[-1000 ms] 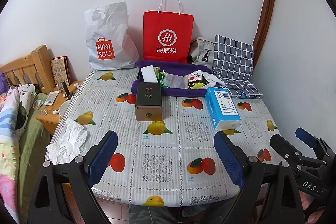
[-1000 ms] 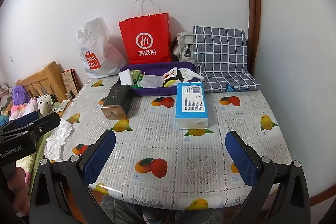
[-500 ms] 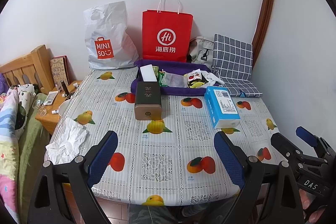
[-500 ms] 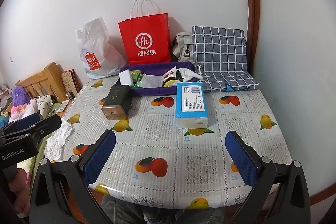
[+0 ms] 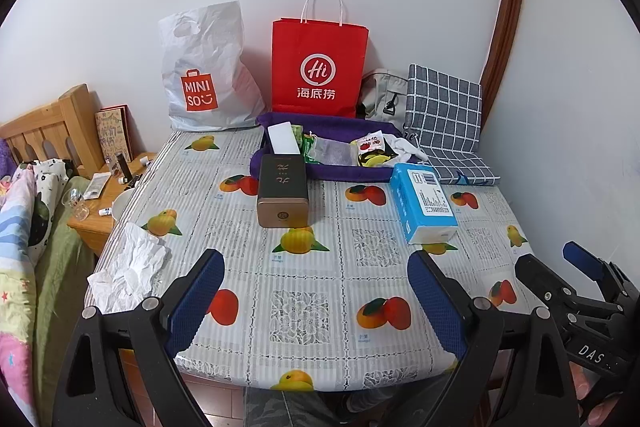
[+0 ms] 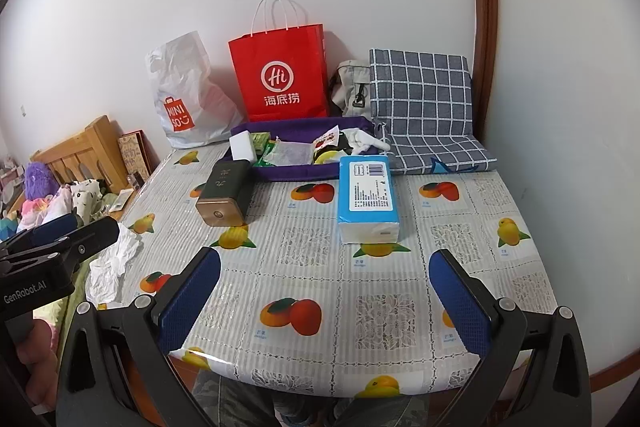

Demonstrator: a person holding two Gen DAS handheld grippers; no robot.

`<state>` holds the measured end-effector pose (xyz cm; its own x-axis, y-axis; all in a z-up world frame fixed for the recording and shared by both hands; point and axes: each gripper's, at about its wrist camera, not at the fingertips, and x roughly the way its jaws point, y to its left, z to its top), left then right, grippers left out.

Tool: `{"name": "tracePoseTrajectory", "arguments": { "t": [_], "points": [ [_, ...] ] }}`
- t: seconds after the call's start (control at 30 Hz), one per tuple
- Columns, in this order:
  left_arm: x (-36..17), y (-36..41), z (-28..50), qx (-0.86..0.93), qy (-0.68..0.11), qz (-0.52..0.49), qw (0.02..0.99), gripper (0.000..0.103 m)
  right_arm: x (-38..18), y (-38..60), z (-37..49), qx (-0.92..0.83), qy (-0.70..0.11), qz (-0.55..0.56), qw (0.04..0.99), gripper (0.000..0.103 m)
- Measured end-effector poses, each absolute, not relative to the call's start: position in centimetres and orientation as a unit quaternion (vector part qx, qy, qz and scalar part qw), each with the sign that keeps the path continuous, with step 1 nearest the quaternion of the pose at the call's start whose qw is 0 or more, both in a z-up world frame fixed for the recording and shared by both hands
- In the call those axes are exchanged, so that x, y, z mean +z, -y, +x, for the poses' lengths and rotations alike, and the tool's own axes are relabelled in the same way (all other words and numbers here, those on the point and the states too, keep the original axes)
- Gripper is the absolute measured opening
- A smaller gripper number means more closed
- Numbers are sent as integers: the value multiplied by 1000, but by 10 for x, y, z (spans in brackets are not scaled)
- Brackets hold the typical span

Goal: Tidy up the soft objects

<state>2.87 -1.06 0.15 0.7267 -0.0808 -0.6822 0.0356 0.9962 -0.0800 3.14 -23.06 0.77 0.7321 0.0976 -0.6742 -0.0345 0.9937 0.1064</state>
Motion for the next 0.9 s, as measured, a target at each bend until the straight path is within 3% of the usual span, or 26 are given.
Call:
{"name": "tracePoseTrajectory", "arguments": {
  "t": [0.9],
  "points": [
    [3, 10, 29, -32, -368, -30, 929, 93, 16, 227, 24, 32, -353, 39, 934, 103]
  ]
}}
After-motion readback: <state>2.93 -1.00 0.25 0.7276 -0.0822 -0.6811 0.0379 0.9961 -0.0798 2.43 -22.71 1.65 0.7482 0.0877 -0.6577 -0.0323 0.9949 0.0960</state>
